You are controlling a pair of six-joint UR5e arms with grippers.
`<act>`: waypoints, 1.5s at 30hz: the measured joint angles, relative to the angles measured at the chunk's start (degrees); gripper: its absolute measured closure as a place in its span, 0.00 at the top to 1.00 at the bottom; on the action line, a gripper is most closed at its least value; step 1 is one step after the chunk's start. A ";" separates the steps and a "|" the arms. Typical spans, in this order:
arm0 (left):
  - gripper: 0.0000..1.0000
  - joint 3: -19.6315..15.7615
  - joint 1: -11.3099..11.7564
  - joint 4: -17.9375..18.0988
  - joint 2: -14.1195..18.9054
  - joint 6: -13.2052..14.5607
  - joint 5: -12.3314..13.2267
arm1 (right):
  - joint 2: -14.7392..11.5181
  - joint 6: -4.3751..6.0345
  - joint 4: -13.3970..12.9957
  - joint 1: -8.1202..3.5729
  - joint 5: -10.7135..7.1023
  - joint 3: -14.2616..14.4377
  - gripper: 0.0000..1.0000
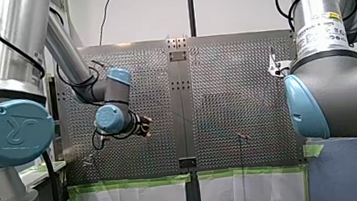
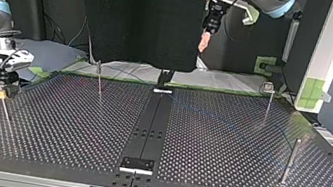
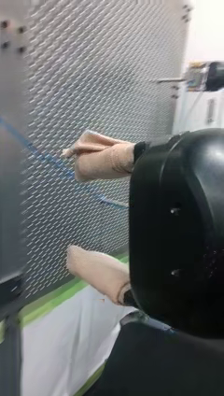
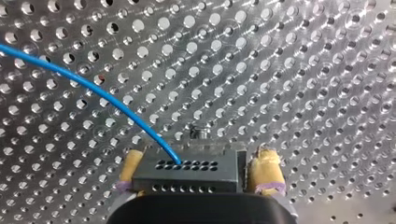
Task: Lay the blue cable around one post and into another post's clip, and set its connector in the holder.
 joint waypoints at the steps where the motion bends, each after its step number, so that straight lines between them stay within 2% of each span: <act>1: 1.00 0.00 -0.67 0.63 0.00 -0.03 0.04 | -0.01 0.01 -0.02 -0.03 -0.07 -0.01 1.00; 7: 1.00 -0.01 -3.59 3.98 0.00 -0.11 0.38 | -0.01 0.03 0.06 -0.21 -0.34 -0.16 1.00; 10: 1.00 -0.03 -4.08 5.81 0.00 -0.12 0.42 | -0.02 0.03 0.15 -0.25 -0.42 -0.29 1.00; 25: 1.00 -0.79 -2.93 13.88 -0.05 -1.26 0.86 | -0.05 0.06 0.12 -0.36 -0.46 -0.46 1.00; 37: 1.00 -0.82 -1.99 15.33 -4.88 -0.60 1.88 | 0.00 0.56 -0.20 -0.54 -0.46 -0.46 1.00; 45: 1.00 -0.84 -1.95 15.75 -5.52 -0.62 2.18 | -0.01 0.60 -0.22 -0.54 -0.46 -0.51 1.00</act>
